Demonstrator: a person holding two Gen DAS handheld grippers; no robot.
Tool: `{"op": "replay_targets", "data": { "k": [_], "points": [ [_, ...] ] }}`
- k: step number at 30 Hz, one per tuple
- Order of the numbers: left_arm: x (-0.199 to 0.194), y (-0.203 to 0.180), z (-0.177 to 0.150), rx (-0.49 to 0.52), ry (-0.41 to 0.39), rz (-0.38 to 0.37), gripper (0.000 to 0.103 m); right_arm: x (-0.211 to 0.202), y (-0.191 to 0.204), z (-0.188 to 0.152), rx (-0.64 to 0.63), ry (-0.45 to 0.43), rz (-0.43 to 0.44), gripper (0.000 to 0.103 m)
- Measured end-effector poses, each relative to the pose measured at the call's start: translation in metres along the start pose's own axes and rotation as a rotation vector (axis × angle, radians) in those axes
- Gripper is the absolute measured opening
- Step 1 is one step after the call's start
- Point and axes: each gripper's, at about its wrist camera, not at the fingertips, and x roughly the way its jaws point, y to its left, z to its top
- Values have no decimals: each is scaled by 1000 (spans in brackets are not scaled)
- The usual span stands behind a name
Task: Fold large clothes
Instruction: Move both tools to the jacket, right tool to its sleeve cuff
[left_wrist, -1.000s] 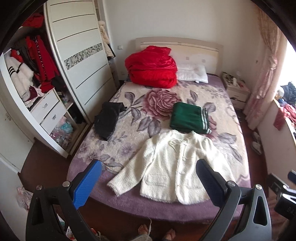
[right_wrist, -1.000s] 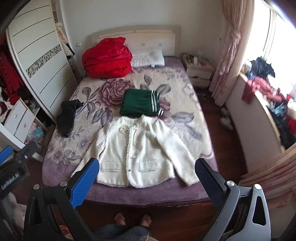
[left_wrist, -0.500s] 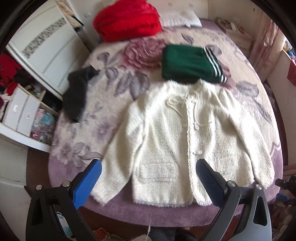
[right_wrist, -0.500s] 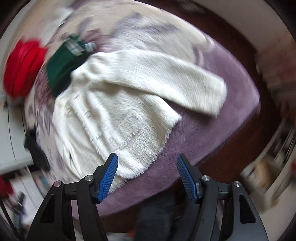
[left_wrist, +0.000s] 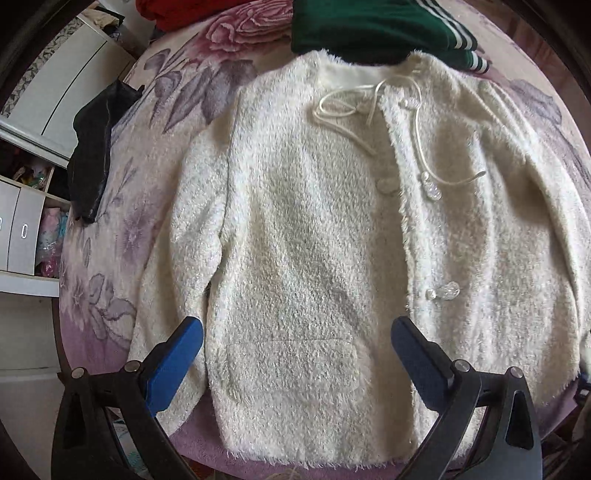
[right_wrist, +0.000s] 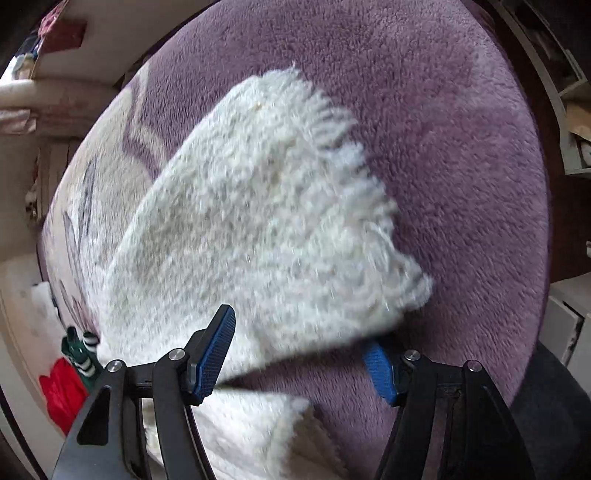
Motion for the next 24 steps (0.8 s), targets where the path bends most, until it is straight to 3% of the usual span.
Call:
{"op": "replay_targets", "data": {
  "k": [2,6,10,11,13,15,16,18,21,24],
  "points": [
    [9,-4,-3,-4,11,27,103,-2,21,6,-64,-53,-16,12],
    [9,-18,-8,10,-4,79,103,-20,71,15,-187,-106,0,10],
    [6,-39,-10,-10,22,80,103,-55,121,46,-335,-245,76,9],
    [5,-43,-10,-14,24,79,103,-57,128,53,-383,-253,86,9],
    [4,-55,-11,-8,26,85,103,-46,123,64,-404,-172,49,10],
    [4,-66,-10,-1,35,87,103,-14,103,73,-325,-19,5,22],
    [4,-71,-9,1,41,87,103,2,90,73,-279,80,27,29],
    [4,-78,-7,4,43,90,103,16,52,65,-205,195,90,67],
    [9,-90,0,17,39,105,103,36,25,57,-96,244,196,71],
    [16,-102,15,26,17,127,103,46,22,56,-43,185,271,72]
  ]
}}
